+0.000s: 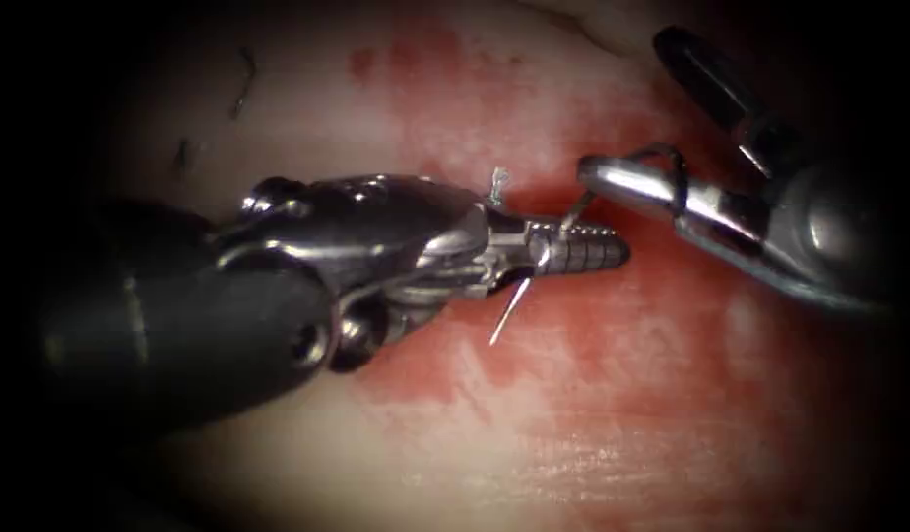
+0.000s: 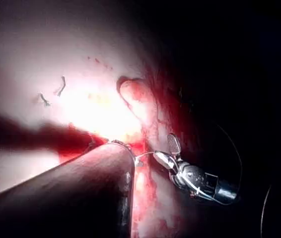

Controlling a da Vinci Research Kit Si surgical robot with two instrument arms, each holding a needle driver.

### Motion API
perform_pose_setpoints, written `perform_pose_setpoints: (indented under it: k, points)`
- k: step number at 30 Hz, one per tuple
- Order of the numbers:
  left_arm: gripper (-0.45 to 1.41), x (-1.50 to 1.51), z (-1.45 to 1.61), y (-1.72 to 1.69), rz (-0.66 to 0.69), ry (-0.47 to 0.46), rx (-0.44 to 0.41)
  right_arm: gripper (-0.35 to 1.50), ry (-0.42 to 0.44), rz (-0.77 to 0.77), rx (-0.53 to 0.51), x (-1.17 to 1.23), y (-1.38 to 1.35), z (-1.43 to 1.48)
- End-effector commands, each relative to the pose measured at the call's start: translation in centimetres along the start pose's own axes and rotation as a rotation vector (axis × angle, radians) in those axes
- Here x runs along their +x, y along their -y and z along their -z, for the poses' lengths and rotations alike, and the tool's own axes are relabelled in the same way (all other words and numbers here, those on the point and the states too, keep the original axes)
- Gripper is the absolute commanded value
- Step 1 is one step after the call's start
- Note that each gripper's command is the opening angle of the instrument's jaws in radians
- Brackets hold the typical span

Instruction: Wound Closure

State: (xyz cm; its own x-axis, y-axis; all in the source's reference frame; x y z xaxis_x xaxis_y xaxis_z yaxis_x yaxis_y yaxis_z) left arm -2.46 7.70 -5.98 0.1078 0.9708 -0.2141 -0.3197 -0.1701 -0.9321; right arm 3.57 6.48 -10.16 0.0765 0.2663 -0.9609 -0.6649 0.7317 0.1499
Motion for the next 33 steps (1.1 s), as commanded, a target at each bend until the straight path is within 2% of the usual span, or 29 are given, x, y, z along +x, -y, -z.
perform_pose_setpoints:
  k: [1, 2, 3, 6, 12, 16, 17, 19, 25, 29, 33]
  points:
    - [-0.35, 0.04, -0.07, 0.02, -0.003, -0.001, -0.003, 0.21, -0.013, 0.011, 0.018, -0.03, 0.04, -0.07]
    - [-0.35, 0.03, -0.08, 0.02, -0.003, 0.0, -0.005, -0.3, -0.021, 0.034, 0.036, -0.03, 0.05, -0.07]
    - [-0.35, 0.03, -0.07, 0.02, -0.003, 0.0, -0.005, -0.35, -0.021, 0.058, 0.038, -0.04, 0.06, -0.07]
    - [-0.35, 0.03, -0.07, 0.02, -0.003, 0.0, -0.005, -0.35, -0.026, 0.138, 0.081, -0.1, 0.1, -0.06]
    - [-0.35, 0.03, -0.06, 0.0, -0.002, 0.001, -0.005, -0.35, 0.006, 0.172, 0.116, -0.19, 0.08, -0.04]
    - [0.48, 0.03, -0.09, -0.03, -0.248, 0.008, -0.036, -0.35, 0.006, 0.178, 0.149, -0.19, 0.04, -0.03]
    - [0.63, 0.04, -0.1, -0.03, -0.289, 0.006, -0.041, -0.35, 0.008, 0.176, 0.157, -0.19, 0.03, -0.03]
    - [0.74, 0.05, -0.11, -0.02, -0.318, 0.003, -0.043, -0.35, 0.008, 0.183, 0.185, -0.19, 0.01, -0.02]
    - [0.78, -0.05, -0.05, -0.03, -0.438, 0.033, -0.128, -0.35, 0.007, 0.215, 0.331, -0.17, -0.14, 0.14]
    - [0.78, -0.08, -0.01, -0.02, -0.607, 0.032, -0.145, -0.35, -0.01, 0.221, 0.369, -0.15, -0.37, 0.26]
    - [0.77, -0.18, -0.02, -0.03, -0.667, 0.069, -0.145, -0.35, -0.009, 0.265, 0.387, -0.17, -0.52, 0.27]
